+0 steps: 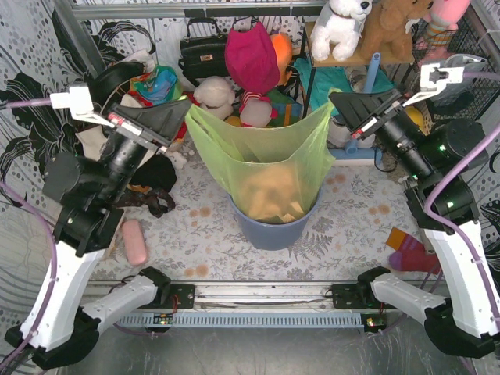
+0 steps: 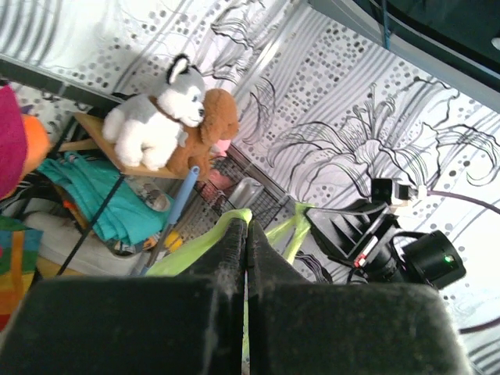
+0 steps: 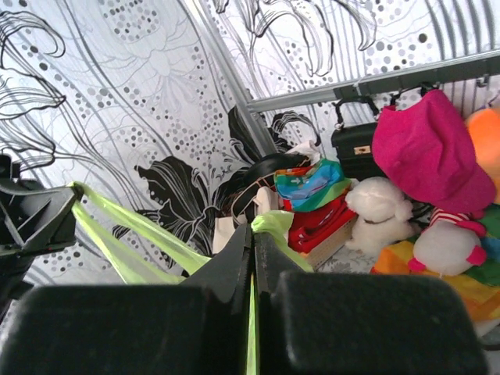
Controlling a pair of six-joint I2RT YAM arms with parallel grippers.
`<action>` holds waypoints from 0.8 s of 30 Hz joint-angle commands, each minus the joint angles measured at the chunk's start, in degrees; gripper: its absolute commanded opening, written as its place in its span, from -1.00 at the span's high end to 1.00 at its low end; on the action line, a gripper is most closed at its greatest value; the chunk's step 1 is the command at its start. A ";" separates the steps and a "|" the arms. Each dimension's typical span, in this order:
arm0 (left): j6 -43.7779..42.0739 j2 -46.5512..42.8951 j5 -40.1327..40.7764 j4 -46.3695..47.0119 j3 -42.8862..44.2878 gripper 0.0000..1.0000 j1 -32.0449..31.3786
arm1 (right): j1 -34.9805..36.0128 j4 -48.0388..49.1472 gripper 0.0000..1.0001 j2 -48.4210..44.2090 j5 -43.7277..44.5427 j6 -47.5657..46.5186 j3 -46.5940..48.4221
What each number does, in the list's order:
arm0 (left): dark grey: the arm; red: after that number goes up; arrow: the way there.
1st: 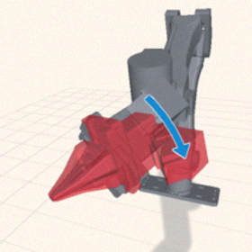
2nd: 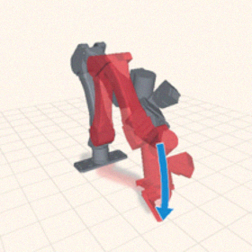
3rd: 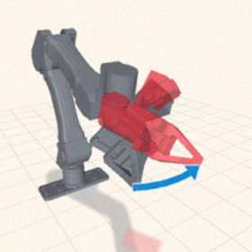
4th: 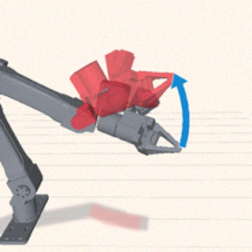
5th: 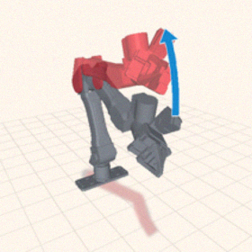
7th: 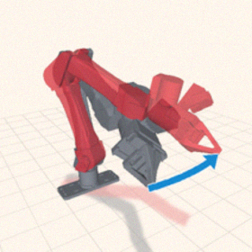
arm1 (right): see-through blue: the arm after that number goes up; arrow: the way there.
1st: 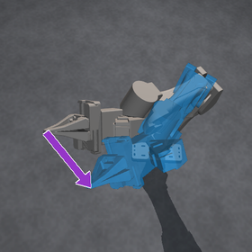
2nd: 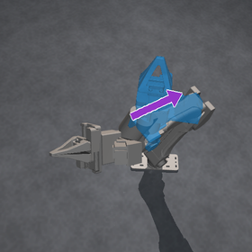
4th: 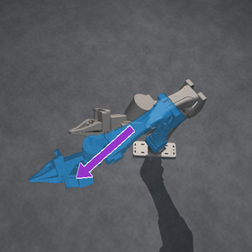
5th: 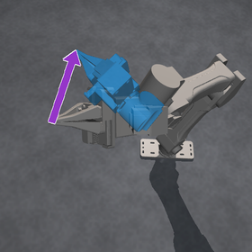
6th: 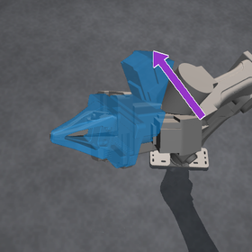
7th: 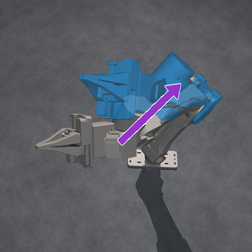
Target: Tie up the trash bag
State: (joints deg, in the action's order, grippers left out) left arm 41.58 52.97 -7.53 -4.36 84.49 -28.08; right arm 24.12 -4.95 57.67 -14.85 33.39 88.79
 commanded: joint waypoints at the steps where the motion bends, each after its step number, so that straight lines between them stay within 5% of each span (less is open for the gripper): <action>1: -1.38 -4.61 11.12 -1.32 -2.96 1.00 0.22 | 0.23 -0.98 1.00 -4.17 5.51 -2.65 -1.76; 7: 0.05 -6.45 16.06 -4.16 -5.75 1.00 0.21 | 0.18 -2.14 1.00 -7.92 8.83 -2.29 -6.91; 10: -0.57 -5.32 8.33 0.91 -6.34 1.00 0.23 | 0.23 0.02 1.00 -7.89 5.04 -1.20 -8.59; 13: -0.75 -2.60 -1.66 4.78 -4.65 0.78 0.22 | 0.23 2.06 1.00 -7.41 0.05 -0.17 -9.58; 18: -0.04 0.63 -11.95 4.97 -3.15 0.38 0.24 | 0.23 4.17 0.61 -6.54 -8.14 1.41 -9.85; 24: -3.58 0.46 -13.61 -2.77 -2.94 0.08 0.23 | 0.23 2.48 -0.02 -6.29 -11.85 1.77 -9.79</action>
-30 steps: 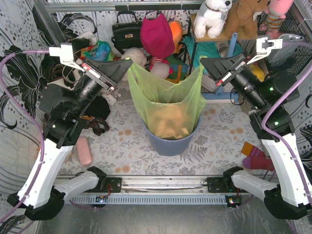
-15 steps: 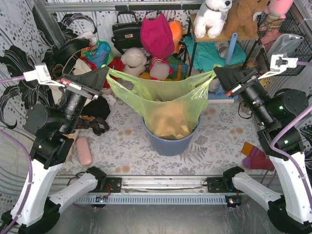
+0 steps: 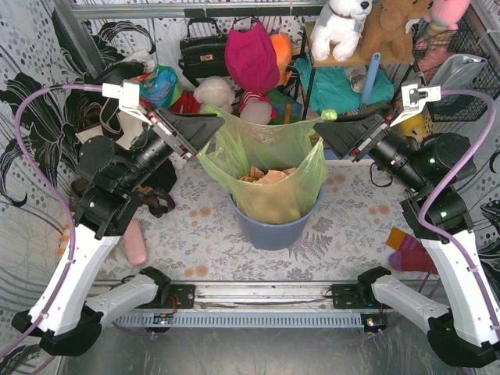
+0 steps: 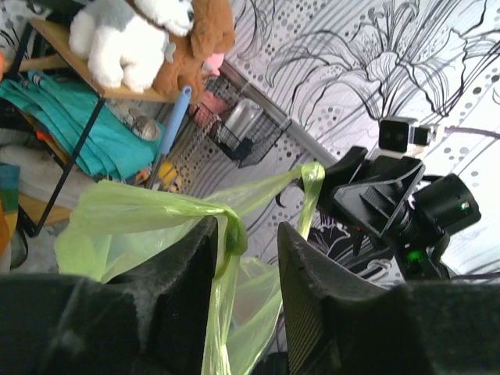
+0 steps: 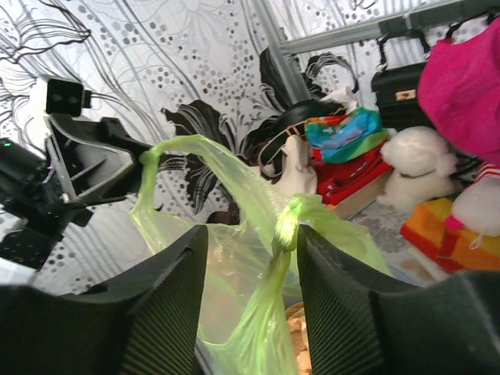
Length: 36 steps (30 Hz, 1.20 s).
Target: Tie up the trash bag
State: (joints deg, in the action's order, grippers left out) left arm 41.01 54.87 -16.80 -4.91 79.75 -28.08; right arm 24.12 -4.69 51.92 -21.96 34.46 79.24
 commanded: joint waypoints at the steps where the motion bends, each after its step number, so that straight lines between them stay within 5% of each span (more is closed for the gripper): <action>1: -3.55 -1.69 -4.22 -3.34 1.82 0.03 0.29 | 0.20 1.68 -0.09 -0.46 -5.03 0.63 -0.15; 12: -8.70 -3.26 -2.24 -15.44 3.86 -0.36 0.24 | 0.23 -1.47 -0.41 -0.66 -6.26 0.42 -1.06; 20: -5.76 -2.85 -6.09 -7.23 -2.19 -0.50 0.27 | 0.22 -1.63 -0.62 -0.87 -2.88 1.96 -1.92; 26: -1.46 -1.50 -10.44 4.66 -6.22 -0.40 0.21 | 0.23 7.26 -0.46 1.79 -7.78 8.20 -3.56; 36: -0.12 3.10 -15.51 10.27 -1.17 -0.32 0.24 | 0.23 21.36 -0.10 7.22 -20.28 19.98 -2.76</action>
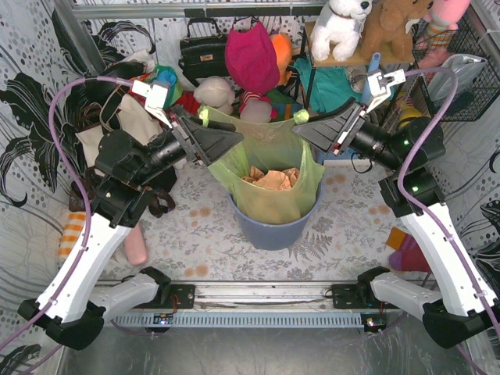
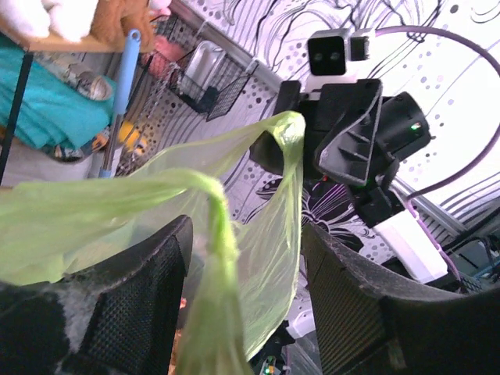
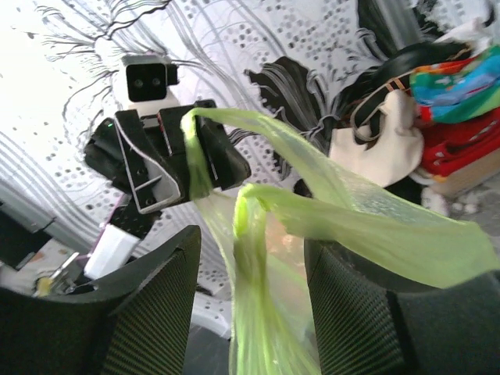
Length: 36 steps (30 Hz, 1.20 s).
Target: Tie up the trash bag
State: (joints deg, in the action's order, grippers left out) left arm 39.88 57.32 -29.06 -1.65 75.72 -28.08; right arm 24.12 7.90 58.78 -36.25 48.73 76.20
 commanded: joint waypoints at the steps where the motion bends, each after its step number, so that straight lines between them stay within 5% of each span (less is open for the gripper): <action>1: 1.19 1.12 -3.41 7.38 3.08 -0.32 0.22 | 0.22 9.10 -0.10 0.44 -6.45 6.25 0.27; 12: 3.39 4.92 -5.91 11.88 6.11 -0.27 0.24 | 0.23 12.08 -0.09 1.30 -7.78 9.87 2.16; 22: -3.63 5.70 -1.31 0.07 23.44 -0.23 0.21 | 0.22 6.71 0.19 11.56 -4.44 5.35 25.31; 29: 0.47 2.28 -0.13 1.89 14.11 -0.22 0.25 | 0.18 3.43 0.26 4.44 4.58 2.47 11.22; 36: -0.91 1.29 -0.33 -4.69 10.78 -0.28 0.24 | 0.22 1.81 0.11 1.45 0.60 -0.11 3.81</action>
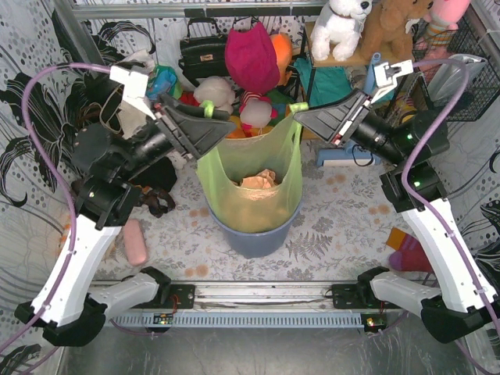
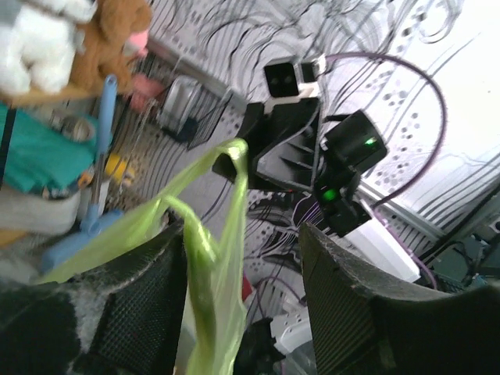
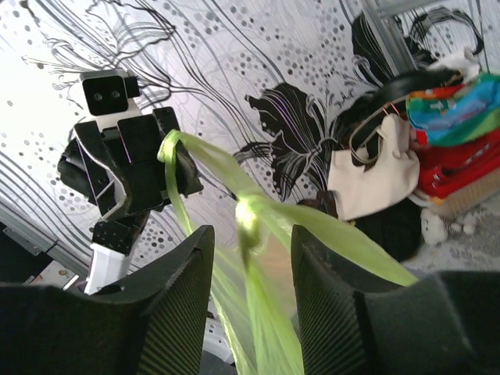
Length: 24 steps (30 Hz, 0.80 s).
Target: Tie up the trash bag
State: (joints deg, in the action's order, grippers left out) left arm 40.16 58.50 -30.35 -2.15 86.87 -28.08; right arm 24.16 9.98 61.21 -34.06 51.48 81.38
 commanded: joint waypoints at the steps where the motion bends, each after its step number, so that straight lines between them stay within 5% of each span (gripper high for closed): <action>1: -1.87 -0.14 1.23 -5.62 -0.29 -0.29 0.26 | 0.16 -0.52 0.09 -1.03 -2.58 -3.36 -1.54; 15: -6.55 -5.89 5.73 -20.47 1.36 -0.39 0.26 | 0.18 -1.38 0.13 -0.48 -6.47 -5.26 -1.49; 24: -6.11 -7.29 6.19 -19.71 -0.01 -0.32 0.22 | 0.18 2.48 0.23 1.04 -8.80 -3.39 -1.03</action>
State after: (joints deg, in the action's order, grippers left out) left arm 34.81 51.16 -24.82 -23.86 86.72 -28.08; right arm 24.16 8.40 62.00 -41.06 47.31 79.64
